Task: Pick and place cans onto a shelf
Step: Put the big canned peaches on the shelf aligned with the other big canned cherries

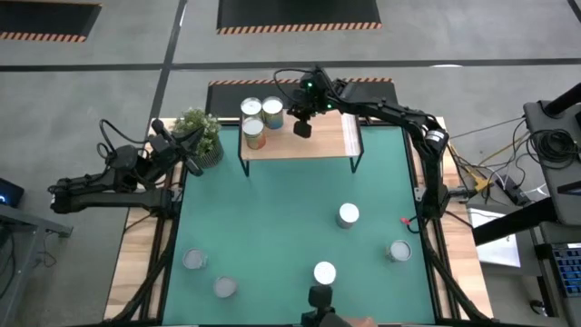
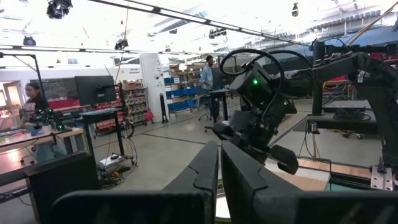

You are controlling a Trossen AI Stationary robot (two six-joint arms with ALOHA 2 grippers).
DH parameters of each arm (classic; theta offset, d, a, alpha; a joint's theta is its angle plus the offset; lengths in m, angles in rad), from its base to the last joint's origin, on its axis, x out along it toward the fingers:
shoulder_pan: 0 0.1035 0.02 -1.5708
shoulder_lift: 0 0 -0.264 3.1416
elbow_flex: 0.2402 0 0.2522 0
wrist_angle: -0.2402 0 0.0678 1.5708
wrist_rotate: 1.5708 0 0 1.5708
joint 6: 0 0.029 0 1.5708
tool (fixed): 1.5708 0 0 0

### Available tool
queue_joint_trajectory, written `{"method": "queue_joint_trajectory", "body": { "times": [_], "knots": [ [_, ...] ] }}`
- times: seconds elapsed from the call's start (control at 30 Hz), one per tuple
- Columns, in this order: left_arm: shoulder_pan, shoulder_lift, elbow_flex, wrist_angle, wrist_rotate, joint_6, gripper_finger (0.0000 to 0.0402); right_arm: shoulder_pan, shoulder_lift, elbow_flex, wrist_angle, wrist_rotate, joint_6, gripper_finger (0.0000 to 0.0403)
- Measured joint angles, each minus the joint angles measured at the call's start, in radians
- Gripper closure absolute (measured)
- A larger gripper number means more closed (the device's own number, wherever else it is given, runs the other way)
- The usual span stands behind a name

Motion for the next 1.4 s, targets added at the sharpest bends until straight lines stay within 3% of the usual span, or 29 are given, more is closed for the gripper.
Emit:
{"method": "queue_joint_trajectory", "body": {
  "times": [0.23,0.47,0.73,0.93,1.07,1.4],
  "knots": [
    [0.0,0.002,0.0,0.001,0.012,0.0,0.04,0.044,-0.057,-0.011,-0.1,0.0,0.014,0.0394],
    [0.0,0.061,0.0,0.071,0.222,-0.031,0.04,0.156,-0.176,-0.12,-0.141,0.0,0.02,0.0394],
    [0.0,0.198,0.0,0.215,0.294,-0.053,0.04,0.301,-0.4,-0.392,-0.056,0.013,0.153,0.0394],
    [0.0,0.277,0.0,0.297,0.295,-0.084,0.04,0.438,-0.563,-0.588,-0.052,0.211,0.233,0.0394],
    [0.0,0.319,0.0,0.333,0.315,-0.123,0.04,0.51,-0.671,-0.732,0.004,0.235,0.268,0.0394],
    [-0.025,0.42,0.0,0.399,0.422,-0.272,0.04,0.545,-0.922,-1.055,0.249,0.239,0.276,0.0394]
  ]
}}
